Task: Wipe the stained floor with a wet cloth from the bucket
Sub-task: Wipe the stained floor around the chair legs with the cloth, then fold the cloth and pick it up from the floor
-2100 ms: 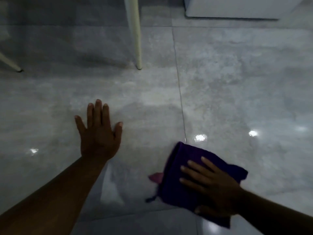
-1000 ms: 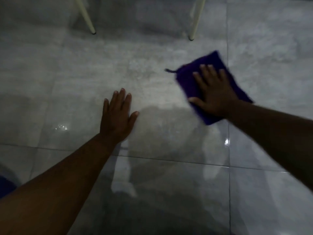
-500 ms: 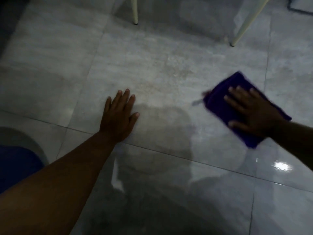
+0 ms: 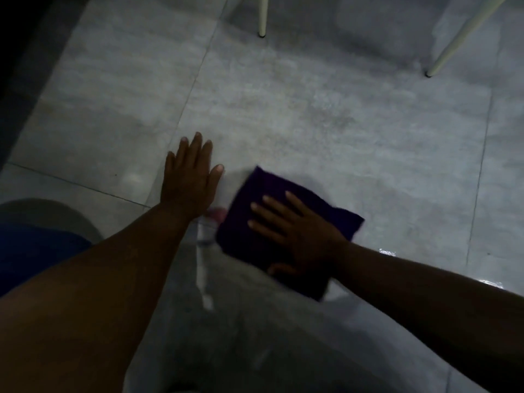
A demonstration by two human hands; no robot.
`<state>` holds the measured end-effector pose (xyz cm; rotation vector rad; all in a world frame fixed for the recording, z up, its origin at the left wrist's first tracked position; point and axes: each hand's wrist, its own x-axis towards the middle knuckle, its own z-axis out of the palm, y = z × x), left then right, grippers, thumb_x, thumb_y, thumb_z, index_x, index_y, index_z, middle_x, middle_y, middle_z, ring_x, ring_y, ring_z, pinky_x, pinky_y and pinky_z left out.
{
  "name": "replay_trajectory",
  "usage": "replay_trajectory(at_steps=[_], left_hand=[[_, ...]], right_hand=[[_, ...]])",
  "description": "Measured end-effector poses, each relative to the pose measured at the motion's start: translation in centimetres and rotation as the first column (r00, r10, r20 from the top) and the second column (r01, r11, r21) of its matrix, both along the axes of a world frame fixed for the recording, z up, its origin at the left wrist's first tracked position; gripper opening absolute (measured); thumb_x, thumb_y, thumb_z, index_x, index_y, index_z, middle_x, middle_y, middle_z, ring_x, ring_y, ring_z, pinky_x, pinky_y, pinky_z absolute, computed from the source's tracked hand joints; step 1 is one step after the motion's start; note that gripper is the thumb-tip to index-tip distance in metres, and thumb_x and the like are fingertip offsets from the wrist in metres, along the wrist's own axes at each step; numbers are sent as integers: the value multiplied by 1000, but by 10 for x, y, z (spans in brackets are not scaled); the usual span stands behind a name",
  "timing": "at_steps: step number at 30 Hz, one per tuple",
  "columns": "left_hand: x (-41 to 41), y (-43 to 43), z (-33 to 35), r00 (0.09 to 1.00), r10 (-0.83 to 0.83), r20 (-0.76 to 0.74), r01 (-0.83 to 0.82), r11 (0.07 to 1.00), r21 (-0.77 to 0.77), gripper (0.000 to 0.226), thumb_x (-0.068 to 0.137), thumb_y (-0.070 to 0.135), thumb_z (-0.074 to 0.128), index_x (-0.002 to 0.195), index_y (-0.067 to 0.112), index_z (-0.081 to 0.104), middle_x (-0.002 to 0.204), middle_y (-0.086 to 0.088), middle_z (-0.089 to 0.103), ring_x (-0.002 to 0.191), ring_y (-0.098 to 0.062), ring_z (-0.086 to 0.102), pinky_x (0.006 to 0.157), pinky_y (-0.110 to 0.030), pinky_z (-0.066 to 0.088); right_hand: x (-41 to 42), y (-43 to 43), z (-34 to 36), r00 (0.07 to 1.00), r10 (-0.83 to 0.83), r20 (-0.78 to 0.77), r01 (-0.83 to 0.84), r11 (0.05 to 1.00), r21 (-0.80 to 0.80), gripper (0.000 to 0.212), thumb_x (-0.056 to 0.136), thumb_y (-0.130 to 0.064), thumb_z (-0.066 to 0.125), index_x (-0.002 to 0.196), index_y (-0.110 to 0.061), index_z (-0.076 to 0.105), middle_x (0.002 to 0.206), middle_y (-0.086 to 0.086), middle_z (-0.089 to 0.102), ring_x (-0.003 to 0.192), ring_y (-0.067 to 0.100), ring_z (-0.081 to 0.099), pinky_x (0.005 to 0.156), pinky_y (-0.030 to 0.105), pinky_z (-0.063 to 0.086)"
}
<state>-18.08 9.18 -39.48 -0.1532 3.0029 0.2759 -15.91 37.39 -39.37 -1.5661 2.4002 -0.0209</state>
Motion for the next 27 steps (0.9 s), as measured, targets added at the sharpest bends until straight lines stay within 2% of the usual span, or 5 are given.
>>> replay_trajectory(at_steps=[9, 13, 17, 21, 27], left_hand=[[2, 16, -8, 996, 65, 56, -59, 993, -100, 76, 95, 59, 22, 156, 13, 13, 166, -14, 4, 153, -38, 1, 121, -58, 3], [-6, 59, 4, 997, -6, -77, -1, 996, -92, 58, 92, 40, 39, 137, 3, 49, 148, -24, 45, 134, -47, 41, 114, -56, 31], [-22, 163, 19, 983, -77, -167, 116, 963, 242, 44, 88, 37, 49, 110, 1, 63, 107, -24, 62, 99, -43, 58, 84, -50, 52], [-40, 248, 50, 979, 40, 199, -114, 920, 375, 63, 88, 51, 57, 128, 4, 48, 127, -20, 57, 117, -39, 54, 95, -47, 46], [-31, 285, 54, 889, 44, 457, -242, 891, 384, 43, 90, 33, 64, 122, 6, 58, 127, -19, 63, 115, -38, 61, 98, -45, 51]], right_hand=[[-50, 204, 26, 992, -110, -65, 123, 960, 250, 94, 85, -75, 41, 158, -25, 9, 165, 11, 15, 152, 33, 13, 118, 61, 17], [-70, 185, 28, 993, -72, -90, 93, 960, 263, 90, 88, -79, 26, 158, -26, 5, 167, 7, 1, 154, 30, 0, 121, 57, 10], [-67, 180, 37, 940, -326, -98, 338, 931, 138, 78, 93, -70, 19, 157, -26, 16, 165, 9, 14, 153, 33, 11, 120, 57, 17], [-42, 206, 44, 475, -856, -204, 849, 507, -151, 67, 89, -52, 43, 140, -9, 43, 138, 24, 50, 125, 44, 45, 100, 55, 38], [8, 187, 39, -93, -993, -69, 987, -82, -138, 71, 83, -48, 68, 131, -2, 44, 127, 30, 50, 114, 48, 49, 93, 55, 40]])
